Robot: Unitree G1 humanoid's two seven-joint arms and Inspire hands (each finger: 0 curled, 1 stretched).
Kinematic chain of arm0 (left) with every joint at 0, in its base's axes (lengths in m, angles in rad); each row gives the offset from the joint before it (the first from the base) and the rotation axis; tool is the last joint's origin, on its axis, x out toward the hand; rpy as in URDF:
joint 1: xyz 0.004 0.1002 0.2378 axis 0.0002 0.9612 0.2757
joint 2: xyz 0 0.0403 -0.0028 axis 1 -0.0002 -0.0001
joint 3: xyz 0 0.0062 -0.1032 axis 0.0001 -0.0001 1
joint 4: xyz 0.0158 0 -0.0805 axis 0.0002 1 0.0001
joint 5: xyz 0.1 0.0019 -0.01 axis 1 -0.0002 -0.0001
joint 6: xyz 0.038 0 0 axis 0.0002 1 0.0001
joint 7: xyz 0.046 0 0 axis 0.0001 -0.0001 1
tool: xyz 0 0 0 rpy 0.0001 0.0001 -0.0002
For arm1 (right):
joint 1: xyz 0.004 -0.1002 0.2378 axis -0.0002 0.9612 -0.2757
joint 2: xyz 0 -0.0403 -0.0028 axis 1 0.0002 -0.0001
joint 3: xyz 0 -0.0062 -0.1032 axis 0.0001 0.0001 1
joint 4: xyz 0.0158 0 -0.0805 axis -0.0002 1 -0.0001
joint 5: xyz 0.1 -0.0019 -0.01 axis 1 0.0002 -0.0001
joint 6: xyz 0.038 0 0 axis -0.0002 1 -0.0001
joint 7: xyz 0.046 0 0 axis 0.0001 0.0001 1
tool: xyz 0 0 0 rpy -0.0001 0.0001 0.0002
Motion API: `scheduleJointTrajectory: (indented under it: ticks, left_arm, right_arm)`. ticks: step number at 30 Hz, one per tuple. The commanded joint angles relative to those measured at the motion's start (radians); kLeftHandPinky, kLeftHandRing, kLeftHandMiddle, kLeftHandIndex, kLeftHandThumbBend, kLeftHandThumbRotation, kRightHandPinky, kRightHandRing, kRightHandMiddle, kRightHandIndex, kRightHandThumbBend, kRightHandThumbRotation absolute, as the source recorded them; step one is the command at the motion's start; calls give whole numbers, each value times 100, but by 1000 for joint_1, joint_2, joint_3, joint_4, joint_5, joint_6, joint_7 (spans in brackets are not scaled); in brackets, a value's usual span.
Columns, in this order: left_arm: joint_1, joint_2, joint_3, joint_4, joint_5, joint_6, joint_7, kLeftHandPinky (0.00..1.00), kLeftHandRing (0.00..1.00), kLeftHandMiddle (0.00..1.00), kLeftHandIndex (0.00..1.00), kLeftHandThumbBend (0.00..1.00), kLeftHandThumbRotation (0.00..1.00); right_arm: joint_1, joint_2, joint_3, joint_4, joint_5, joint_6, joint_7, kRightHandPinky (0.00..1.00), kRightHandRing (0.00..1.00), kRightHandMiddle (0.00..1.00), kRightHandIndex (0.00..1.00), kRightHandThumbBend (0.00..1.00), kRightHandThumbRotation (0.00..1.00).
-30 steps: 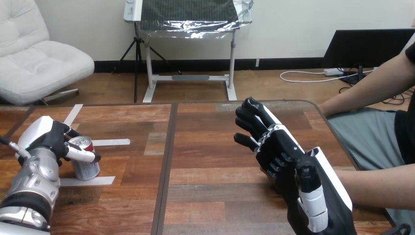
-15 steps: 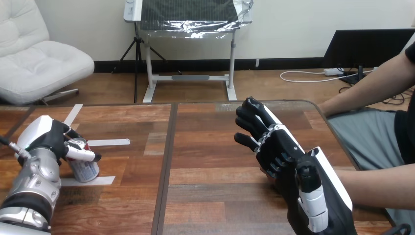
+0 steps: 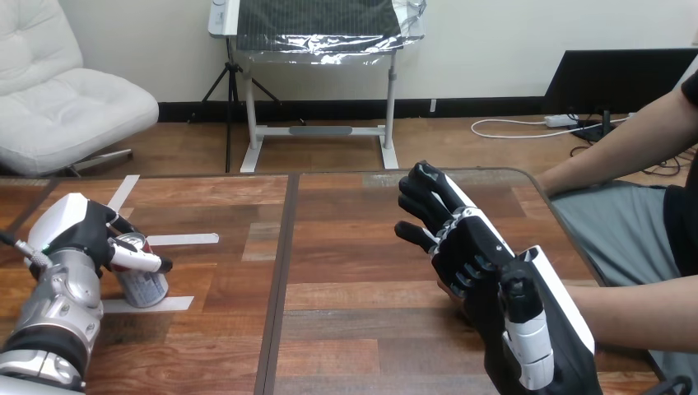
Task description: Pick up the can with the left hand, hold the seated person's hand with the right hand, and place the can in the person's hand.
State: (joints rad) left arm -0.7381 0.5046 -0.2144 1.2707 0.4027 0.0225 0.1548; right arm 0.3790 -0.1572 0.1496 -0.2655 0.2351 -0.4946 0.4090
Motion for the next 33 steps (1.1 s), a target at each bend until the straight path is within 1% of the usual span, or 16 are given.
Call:
scheduleJointTrajectory:
  ticks: [1, 9, 18, 33]
  left_arm:
    - [-32, 0, 6, -11, 0, -27, 25, 37, 44, 49, 48, 76, 0]
    - [-32, 1, 9, -11, -3, -27, 22, 36, 43, 49, 48, 76, 0]
    - [-34, 0, 10, -13, -4, -20, 19, 37, 44, 49, 48, 76, 0]
    - [-30, 6, 13, -18, -10, -30, 7, 36, 43, 48, 48, 77, 0]
  right_arm:
    - [-37, 6, -12, -39, 17, -16, -3, 91, 97, 95, 96, 78, 100]
    - [-38, 2, -13, -42, 30, -6, 0, 93, 98, 96, 96, 79, 100]
    - [-41, 3, -14, -35, 32, -11, 0, 94, 98, 96, 96, 78, 100]
    - [-39, 3, -11, -41, 35, -4, -2, 94, 99, 97, 97, 77, 100]
